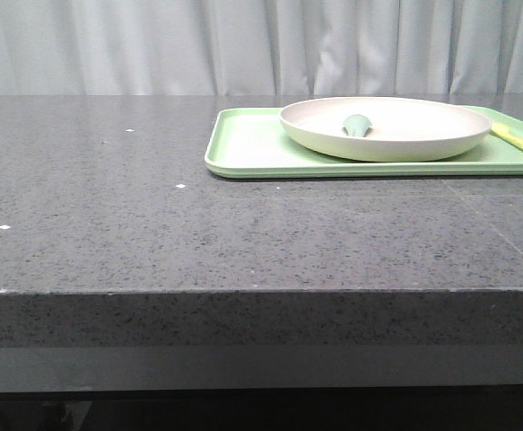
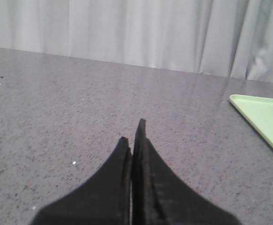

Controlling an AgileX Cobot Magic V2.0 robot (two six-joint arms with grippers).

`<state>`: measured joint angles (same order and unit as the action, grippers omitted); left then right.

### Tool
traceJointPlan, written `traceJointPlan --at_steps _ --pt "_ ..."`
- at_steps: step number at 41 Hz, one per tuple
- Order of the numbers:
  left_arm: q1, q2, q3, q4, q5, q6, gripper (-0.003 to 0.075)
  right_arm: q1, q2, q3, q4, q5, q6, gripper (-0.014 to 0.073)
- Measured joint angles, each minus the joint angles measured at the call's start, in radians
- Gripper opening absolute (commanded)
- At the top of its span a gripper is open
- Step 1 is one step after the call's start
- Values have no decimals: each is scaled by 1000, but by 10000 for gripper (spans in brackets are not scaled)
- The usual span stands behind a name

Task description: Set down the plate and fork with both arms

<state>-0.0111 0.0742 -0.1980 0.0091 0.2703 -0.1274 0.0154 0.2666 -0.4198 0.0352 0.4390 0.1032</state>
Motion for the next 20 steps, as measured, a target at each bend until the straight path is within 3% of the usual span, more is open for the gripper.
traceJointPlan --at_steps 13,20 --pt "26 -80 201 0 -56 0 -18 0 0 0 0 0 0 -63" --pt "26 -80 205 0 -110 0 -18 0 0 0 0 0 0 -67"
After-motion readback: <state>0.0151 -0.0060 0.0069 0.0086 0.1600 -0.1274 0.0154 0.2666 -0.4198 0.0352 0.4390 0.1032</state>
